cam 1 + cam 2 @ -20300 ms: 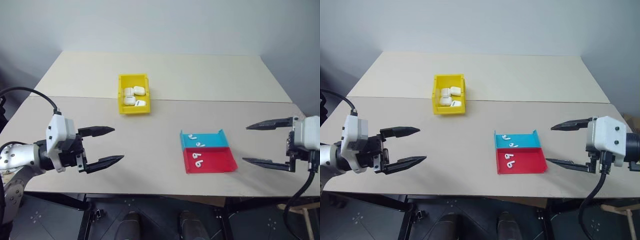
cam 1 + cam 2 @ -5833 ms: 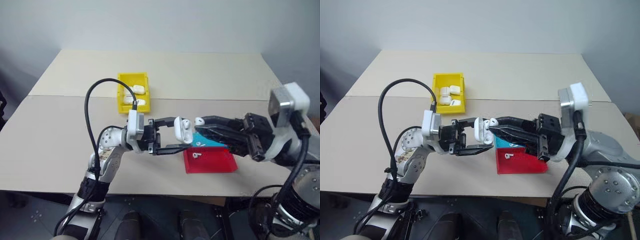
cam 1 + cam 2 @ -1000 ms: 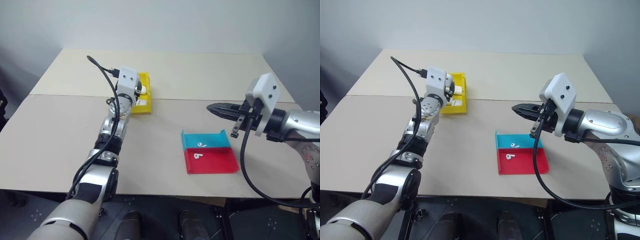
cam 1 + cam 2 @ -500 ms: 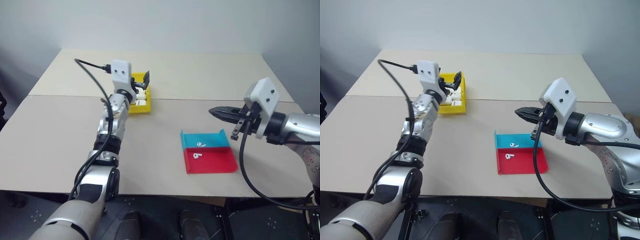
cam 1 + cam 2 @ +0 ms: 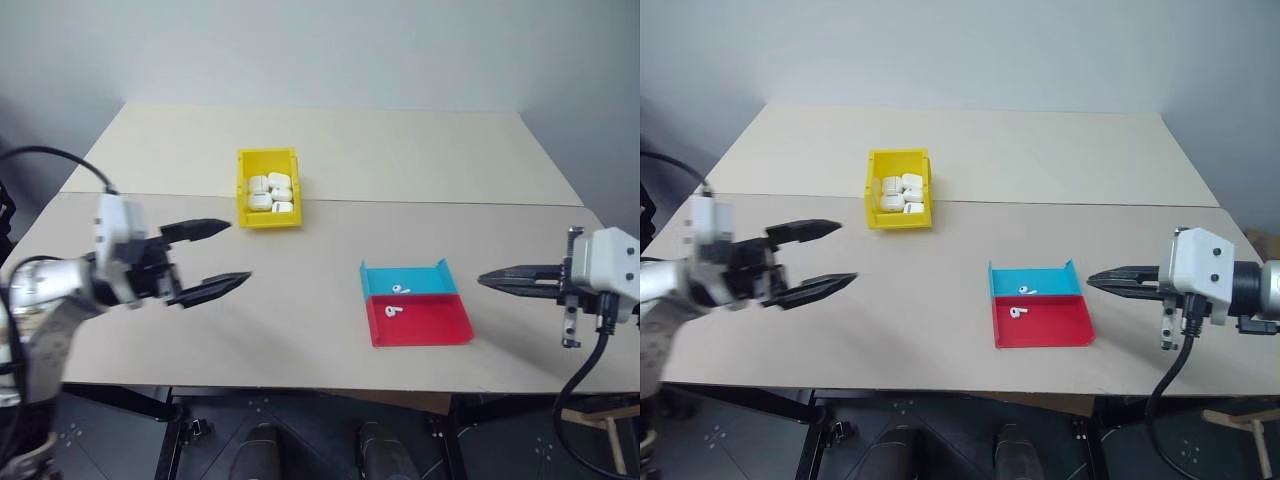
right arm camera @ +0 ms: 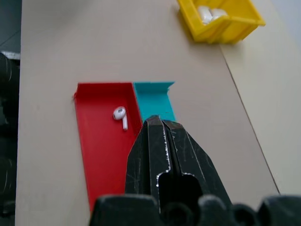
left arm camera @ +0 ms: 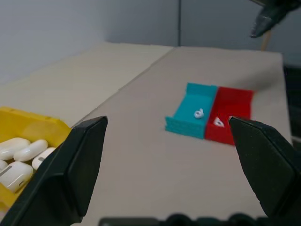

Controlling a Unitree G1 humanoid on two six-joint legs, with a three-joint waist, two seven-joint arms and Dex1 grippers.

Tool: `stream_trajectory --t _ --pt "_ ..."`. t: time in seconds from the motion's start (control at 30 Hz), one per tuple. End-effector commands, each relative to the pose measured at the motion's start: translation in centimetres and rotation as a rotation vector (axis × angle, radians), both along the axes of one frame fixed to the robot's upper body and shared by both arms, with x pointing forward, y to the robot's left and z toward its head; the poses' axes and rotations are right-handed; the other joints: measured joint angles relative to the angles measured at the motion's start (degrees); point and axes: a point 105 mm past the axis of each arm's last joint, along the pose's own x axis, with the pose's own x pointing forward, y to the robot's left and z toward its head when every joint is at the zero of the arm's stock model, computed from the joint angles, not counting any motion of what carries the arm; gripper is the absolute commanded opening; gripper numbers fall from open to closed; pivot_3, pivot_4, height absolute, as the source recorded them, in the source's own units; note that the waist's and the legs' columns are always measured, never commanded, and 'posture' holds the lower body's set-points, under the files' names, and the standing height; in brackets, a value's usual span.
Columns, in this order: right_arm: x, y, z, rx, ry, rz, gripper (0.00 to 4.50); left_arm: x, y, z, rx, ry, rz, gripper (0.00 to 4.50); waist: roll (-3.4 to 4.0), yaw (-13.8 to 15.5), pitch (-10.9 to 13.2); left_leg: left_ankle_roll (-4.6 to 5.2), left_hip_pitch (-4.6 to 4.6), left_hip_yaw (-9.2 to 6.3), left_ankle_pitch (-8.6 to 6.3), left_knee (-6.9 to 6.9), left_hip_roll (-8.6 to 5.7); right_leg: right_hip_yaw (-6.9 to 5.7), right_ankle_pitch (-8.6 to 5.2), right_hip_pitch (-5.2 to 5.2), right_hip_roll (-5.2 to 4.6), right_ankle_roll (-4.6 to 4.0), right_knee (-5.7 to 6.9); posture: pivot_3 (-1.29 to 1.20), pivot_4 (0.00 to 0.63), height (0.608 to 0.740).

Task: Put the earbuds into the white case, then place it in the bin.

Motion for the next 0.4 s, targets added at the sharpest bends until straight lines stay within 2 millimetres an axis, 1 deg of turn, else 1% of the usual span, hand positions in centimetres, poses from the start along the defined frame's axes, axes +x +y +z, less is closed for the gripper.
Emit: stream_trajectory --t 0.03,0.2,0.3,0.4 --pt "-0.4 -1.2 1.2 -0.053 -0.054 0.000 0.00 -1.6 0.7 1.1 0.038 -0.013 -0.018 4.47 0.02 0.2 0.0 0.00 -0.03 -0.01 0.00 -0.01 0.01 0.00 -0.01 -0.04 0.01 -0.01 0.01 0.00 0.150 0.740" --pt "-0.6 -2.2 0.7 -0.071 -0.026 -0.011 0.00 -2.3 1.6 1.0 0.060 0.003 0.026 4.47 0.01 0.2 0.0 0.00 -0.08 -0.01 0.00 -0.03 0.02 0.00 -0.02 -0.09 0.02 -0.02 0.02 0.00 0.150 0.740" --pt "-0.1 -2.1 0.8 -0.053 -0.034 -0.017 0.00 -2.5 1.8 1.3 0.024 0.007 0.040 4.47 0.01 0.1 0.0 0.00 -0.08 0.00 0.00 -0.03 0.01 0.00 -0.02 -0.10 0.01 -0.03 0.02 0.00 0.150 0.740" --pt "0.4 -1.6 0.9 -0.048 -0.035 -0.009 0.00 -2.6 1.8 0.9 0.030 0.015 0.041 4.47 0.02 0.1 0.0 0.00 -0.06 0.00 0.00 -0.03 0.01 0.00 -0.02 -0.10 0.02 -0.03 0.04 0.00 0.150 0.740"
